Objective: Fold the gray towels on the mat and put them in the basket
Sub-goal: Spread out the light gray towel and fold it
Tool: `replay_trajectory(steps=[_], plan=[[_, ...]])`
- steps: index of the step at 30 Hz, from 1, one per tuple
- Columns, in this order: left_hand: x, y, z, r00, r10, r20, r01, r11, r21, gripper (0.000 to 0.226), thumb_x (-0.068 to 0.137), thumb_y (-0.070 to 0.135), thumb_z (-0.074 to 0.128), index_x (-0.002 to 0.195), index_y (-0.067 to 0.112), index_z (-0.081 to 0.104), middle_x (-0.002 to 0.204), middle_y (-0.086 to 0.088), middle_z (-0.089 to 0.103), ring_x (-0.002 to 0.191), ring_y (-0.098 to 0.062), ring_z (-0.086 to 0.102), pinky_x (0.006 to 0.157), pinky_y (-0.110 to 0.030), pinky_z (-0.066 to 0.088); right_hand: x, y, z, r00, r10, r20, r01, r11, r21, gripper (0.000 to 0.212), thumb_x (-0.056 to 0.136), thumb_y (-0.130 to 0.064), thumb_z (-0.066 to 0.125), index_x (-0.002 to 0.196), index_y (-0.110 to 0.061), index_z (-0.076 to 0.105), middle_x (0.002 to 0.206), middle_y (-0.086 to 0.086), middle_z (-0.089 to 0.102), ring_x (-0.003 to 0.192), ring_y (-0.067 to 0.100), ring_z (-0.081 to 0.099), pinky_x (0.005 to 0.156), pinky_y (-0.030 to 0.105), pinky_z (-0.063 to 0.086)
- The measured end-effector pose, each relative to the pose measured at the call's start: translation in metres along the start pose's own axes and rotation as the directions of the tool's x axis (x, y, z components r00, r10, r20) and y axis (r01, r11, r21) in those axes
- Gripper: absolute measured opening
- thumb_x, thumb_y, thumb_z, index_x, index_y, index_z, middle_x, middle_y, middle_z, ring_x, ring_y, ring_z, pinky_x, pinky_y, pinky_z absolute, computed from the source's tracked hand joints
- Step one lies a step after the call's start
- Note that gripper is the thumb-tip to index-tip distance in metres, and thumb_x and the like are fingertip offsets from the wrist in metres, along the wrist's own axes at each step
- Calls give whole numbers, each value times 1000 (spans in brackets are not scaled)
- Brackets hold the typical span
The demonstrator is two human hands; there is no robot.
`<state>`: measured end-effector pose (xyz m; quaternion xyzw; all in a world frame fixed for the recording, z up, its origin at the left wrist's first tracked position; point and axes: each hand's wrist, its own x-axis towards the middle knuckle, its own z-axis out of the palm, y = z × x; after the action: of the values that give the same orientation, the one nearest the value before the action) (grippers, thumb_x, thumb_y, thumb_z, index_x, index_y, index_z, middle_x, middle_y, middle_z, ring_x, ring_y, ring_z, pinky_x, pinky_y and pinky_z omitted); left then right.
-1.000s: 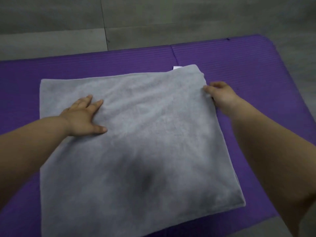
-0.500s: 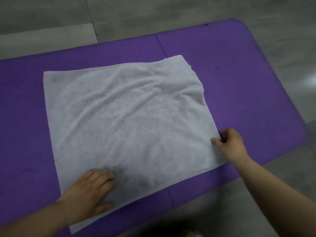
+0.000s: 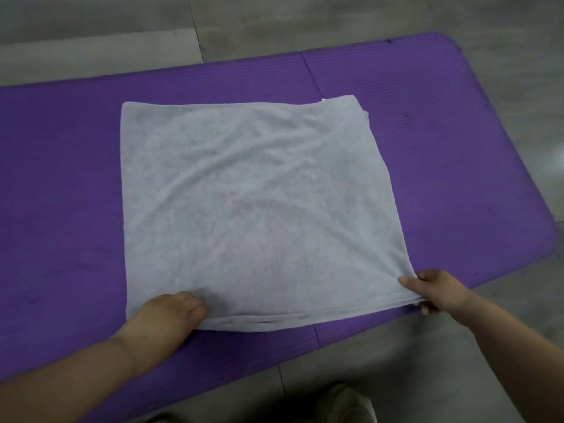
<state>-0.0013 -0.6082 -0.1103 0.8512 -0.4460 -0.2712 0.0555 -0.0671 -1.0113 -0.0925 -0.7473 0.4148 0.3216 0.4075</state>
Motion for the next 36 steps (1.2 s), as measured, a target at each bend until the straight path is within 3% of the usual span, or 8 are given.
replay_trajectory(steps=[3, 7, 11, 14, 17, 20, 25, 36], plan=[[-6, -5, -16, 971, -238, -17, 232, 958, -166, 47, 87, 6, 43, 65, 38, 17, 77, 14, 44, 72, -2, 49, 58, -13, 31, -12, -3, -6, 986, -2, 164, 1, 1000, 3, 39, 79, -29, 69, 51, -11, 48, 33, -4, 45, 26, 6, 36, 33, 14, 26], [-18, -24, -23, 920, -303, 248, 389, 778, -494, 44, 90, 2, 41, 63, 37, 42, 70, 17, 54, 71, -1, 52, 61, -9, 36, -34, -10, -21, 901, 57, 430, -81, 996, 38, 59, 20, -57, 85, 39, -14, 49, 33, 0, 34, 26, 7, 25, 31, 12, 19], [-15, -29, -38, 923, -254, 288, 378, 738, -560, 27, 86, 16, 57, 65, 28, 47, 61, 14, 53, 59, 7, 50, 56, -10, 37, -39, -21, -31, 879, 57, 473, -123, 986, 110, 57, 26, -47, 90, 43, -11, 50, 34, 1, 33, 27, 8, 25, 30, 13, 19], [-9, -44, -59, 898, -243, 368, 377, 855, -357, 25, 80, 26, 63, 74, 36, 41, 75, 17, 49, 64, 5, 48, 57, -5, 37, -28, -46, -32, 929, 46, 368, -104, 985, 138, 36, 56, -31, 81, 68, -8, 56, 41, -1, 47, 31, 8, 41, 34, 16, 31], [-9, -65, -79, 880, -359, 310, 449, 840, -304, 28, 81, 21, 64, 68, 35, 44, 72, 17, 51, 63, 4, 47, 59, -4, 37, -11, -72, -28, 974, -154, 164, 126, 978, 167, 85, 12, -63, 81, 80, -14, 66, 69, -11, 70, 72, 7, 60, 69, 25, 43], [-12, -90, -88, 826, -560, 65, 478, 635, -607, 28, 75, 7, 71, 64, 28, 57, 59, 10, 60, 54, 3, 54, 55, -4, 39, 3, -103, -21, 941, -338, -10, 323, 888, 328, 70, 60, -58, 71, 108, -9, 62, 115, -5, 66, 105, 9, 53, 94, 23, 35], [-4, -117, -87, 573, -818, -58, 256, 246, -935, 20, 79, -3, 62, 77, 17, 62, 47, 27, 61, 47, 14, 54, 49, 4, 40, 33, -141, -11, 909, -410, -79, 391, 770, 505, 47, 50, -63, 74, 62, -18, 75, 62, -13, 71, 60, -5, 65, 58, 10, 52], [34, -153, -102, 473, -867, -156, 239, 297, -925, 31, 79, 6, 65, 109, 11, 63, 47, 35, 57, 49, 20, 52, 52, 6, 38, 63, -172, -3, 889, -444, -109, 443, 775, 452, 62, 40, -67, 75, 75, -17, 67, 68, -7, 73, 65, 3, 68, 65, 20, 53]])
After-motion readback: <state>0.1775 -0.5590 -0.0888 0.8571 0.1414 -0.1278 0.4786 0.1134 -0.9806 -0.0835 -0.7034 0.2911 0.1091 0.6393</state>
